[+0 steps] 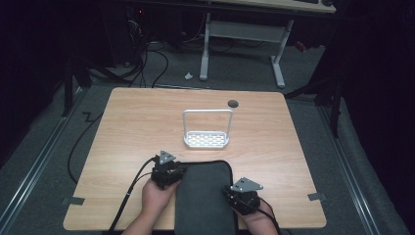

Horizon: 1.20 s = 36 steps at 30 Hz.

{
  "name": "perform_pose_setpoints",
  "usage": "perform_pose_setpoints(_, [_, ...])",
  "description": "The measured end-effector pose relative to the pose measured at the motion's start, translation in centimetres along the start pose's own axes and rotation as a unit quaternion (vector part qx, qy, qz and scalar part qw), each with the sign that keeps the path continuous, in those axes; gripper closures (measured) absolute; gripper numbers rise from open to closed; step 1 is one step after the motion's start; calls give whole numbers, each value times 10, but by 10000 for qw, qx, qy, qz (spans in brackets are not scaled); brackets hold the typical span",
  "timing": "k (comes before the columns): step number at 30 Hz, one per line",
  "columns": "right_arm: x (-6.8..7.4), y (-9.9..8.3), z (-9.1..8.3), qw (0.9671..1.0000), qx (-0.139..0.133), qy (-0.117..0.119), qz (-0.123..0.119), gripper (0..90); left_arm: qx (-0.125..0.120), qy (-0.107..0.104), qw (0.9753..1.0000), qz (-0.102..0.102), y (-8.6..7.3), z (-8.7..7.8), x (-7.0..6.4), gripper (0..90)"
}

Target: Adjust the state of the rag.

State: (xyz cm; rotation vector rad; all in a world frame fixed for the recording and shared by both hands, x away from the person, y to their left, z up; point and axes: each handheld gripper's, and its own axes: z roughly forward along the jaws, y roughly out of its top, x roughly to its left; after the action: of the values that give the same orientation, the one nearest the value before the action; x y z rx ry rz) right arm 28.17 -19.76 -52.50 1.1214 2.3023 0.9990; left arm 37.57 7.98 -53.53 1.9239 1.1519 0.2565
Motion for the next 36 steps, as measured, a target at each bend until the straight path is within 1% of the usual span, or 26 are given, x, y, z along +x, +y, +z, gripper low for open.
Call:
perform_pose_setpoints(1, [-1, 2, -2, 9999, -56, -84, -7, 773, 3, -68, 9999, -87, 0, 0, 2, 695])
perform_pose_setpoints(2, [-3, 5, -4, 9998, -154, -151, 45, 759, -2, -124, 9998, -166, 0, 0, 4, 723])
perform_pose_setpoints(3, [-5, 10, -6, 9994, -249, -209, 110, 738, 5, -159, 9997, -198, 0, -1, 5, 736])
perform_pose_setpoints(5, [-9, 20, -4, 9986, -318, -412, 55, 703, 10, -116, 9998, -175, -1, -1, 4, 748])
perform_pose_setpoints(7, [-15, 31, 3, 9982, -313, -493, 108, 694, 10, -100, 9998, -155, -1, -1, 4, 749])
perform_pose_setpoints(8, [-17, 35, 7, 9981, -307, -525, 92, 692, 13, -104, 9998, -163, -1, -1, 4, 749])
perform_pose_setpoints(10, [-21, 43, 18, 9984, -243, -498, 135, 672, 15, -119, 9998, -174, -1, -1, 5, 747])
perform_pose_setpoints(11, [-23, 46, 24, 9985, -168, -495, 133, 656, 6, -129, 9997, -183, -1, -1, 5, 744])
perform_pose_setpoints(13, [-27, 48, 34, 9982, -11, -598, 104, 619, 11, -121, 9998, -174, -1, -1, 5, 738])
perform_pose_setpoints(15, [-31, 48, 42, 9980, 139, -599, 171, 579, 7, -127, 9998, -169, -1, -1, 5, 731])
perform_pose_setpoints(16, [-34, 48, 44, 9976, 203, -604, 255, 550, 6, -128, 9998, -169, -1, -1, 5, 726])
perform_pose_setpoints(17, [-36, 47, 44, 9978, 197, -561, 285, 541, -3, -134, 9998, -176, -1, -1, 4, 725])
perform_pose_setpoints(18, [-39, 47, 45, 9980, 199, -434, 419, 532, -2, -141, 9998, -151, -1, -1, 5, 725])
perform_pose_setpoints(19, [-41, 46, 45, 9979, 205, -386, 481, 526, -4, -153, 9998, -162, -1, -1, 5, 726])
perform_pose_setpoints(23, [-40, 46, 46, 9978, 208, -354, 517, 507, 0, -162, 9997, -176, -1, -1, 5, 728])
perform_pose_setpoints(28, [-43, 42, 44, 9969, 145, -168, 755, 466, 2, -178, 9997, -164, -1, -1, 5, 728])
perform_pose_setpoints(30, [-43, 40, 44, 9970, 124, -139, 756, 440, 1, -181, 9997, -164, -1, -1, 5, 727])
perform_pose_setpoints(31, [-43, 40, 45, 9968, 181, -160, 760, 413, 1, -179, 9997, -164, -1, -1, 5, 727])
perform_pose_setpoints(32, [-44, 39, 47, 9962, 287, -129, 816, 402, 1, -179, 9997, -166, -1, -1, 5, 726])
perform_pose_setpoints(34, [-44, 37, 47, 9966, 198, -131, 793, 419, 1, -176, 9997, -166, -1, -1, 5, 726])
perform_pose_setpoints(36, [-43, 37, 47, 9968, 195, -157, 762, 459, 11, -178, 9997, -170, -1, -1, 5, 726])
